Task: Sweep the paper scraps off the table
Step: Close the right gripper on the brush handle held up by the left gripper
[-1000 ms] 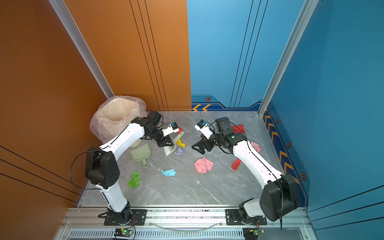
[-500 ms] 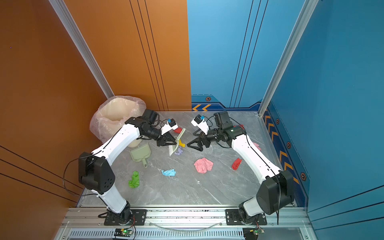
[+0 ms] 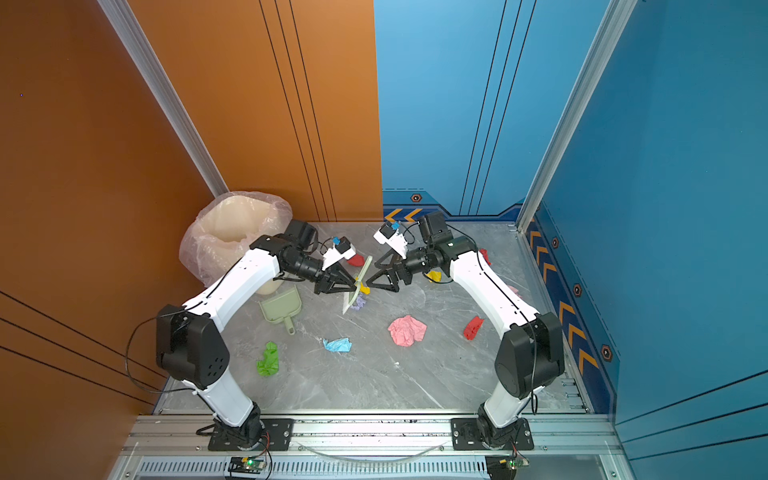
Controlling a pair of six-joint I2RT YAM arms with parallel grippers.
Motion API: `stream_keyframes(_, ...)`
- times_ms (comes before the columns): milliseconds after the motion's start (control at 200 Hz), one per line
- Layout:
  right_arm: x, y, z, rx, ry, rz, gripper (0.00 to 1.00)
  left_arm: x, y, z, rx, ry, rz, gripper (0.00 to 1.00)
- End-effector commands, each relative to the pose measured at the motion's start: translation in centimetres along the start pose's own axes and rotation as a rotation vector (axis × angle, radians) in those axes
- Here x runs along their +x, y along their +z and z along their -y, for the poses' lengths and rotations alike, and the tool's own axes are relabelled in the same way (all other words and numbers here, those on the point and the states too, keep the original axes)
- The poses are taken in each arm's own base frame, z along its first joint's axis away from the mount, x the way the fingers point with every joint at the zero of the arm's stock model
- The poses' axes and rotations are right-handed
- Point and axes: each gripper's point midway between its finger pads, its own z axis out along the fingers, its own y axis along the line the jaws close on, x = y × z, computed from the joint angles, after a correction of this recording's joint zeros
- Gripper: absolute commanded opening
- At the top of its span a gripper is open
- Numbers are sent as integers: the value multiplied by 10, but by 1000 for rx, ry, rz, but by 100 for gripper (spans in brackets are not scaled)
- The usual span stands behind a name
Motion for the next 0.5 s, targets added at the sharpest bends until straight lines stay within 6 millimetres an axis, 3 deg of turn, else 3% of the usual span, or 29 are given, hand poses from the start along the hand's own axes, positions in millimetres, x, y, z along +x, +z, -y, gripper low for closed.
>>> stream_keyframes(0, -8, 2, -9, -27, -50, 1, 100, -12, -6, 21, 67, 44, 65, 7)
stream_keyframes(491, -20, 17, -5, -62, -56, -2, 100, -12, -3, 28, 100, 60, 80, 9)
